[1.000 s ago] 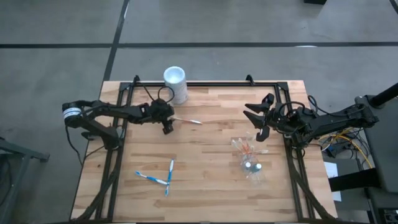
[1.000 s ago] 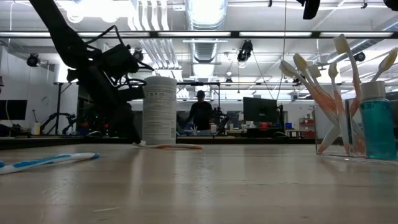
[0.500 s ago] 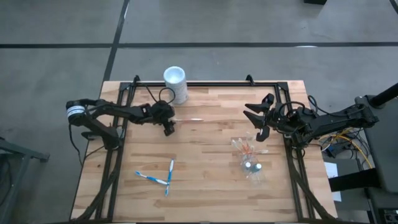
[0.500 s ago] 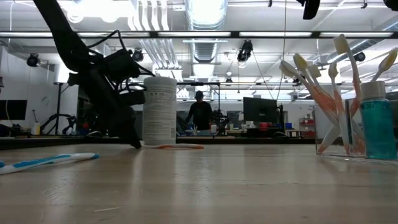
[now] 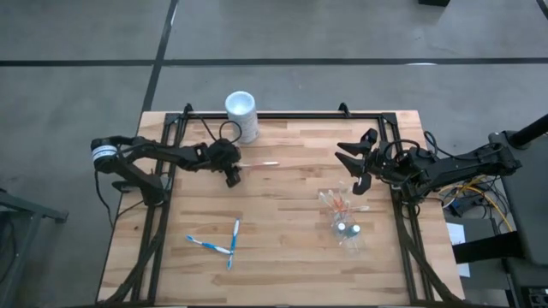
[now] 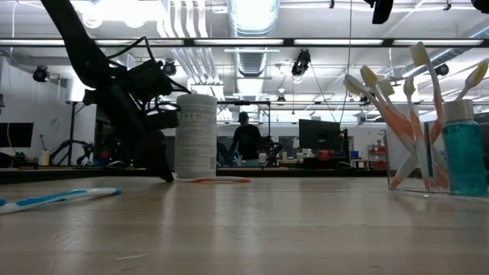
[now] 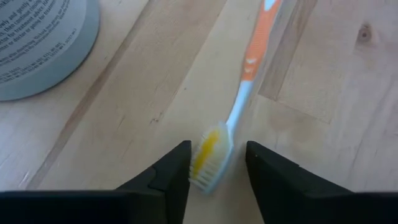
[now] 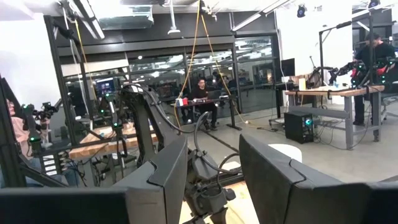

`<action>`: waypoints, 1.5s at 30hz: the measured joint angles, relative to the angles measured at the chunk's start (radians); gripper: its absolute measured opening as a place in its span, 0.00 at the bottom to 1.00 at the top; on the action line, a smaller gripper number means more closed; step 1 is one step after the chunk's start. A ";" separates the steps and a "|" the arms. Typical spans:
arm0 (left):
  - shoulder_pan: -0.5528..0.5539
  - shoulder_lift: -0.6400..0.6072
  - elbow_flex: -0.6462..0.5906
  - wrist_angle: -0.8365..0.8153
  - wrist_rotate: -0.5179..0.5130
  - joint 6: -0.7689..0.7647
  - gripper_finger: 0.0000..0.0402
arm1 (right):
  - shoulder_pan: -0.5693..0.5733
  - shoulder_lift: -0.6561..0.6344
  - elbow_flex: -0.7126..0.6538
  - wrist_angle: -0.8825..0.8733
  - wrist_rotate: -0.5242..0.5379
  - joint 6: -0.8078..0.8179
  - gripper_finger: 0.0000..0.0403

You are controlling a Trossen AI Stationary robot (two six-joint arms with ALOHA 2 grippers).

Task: Pick & Place toothbrushing station
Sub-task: Put the orange toothbrush into the top section of the transparent organizer

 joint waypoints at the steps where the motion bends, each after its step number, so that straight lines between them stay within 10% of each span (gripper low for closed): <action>1: 0.000 0.000 0.000 0.000 0.000 -0.001 0.37 | 0.000 0.000 0.000 0.000 0.000 0.000 0.34; 15: 0.000 0.001 -0.001 0.000 -0.008 -0.002 0.13 | 0.000 0.000 0.000 0.000 0.000 0.000 0.34; 32: -0.007 -0.017 0.044 -0.038 0.000 -0.003 0.14 | 0.000 0.000 0.000 -0.034 -0.001 0.001 0.34; 45: -0.044 -0.018 0.339 -0.532 0.007 0.124 0.14 | 0.000 0.003 0.000 -0.069 0.000 -0.004 0.34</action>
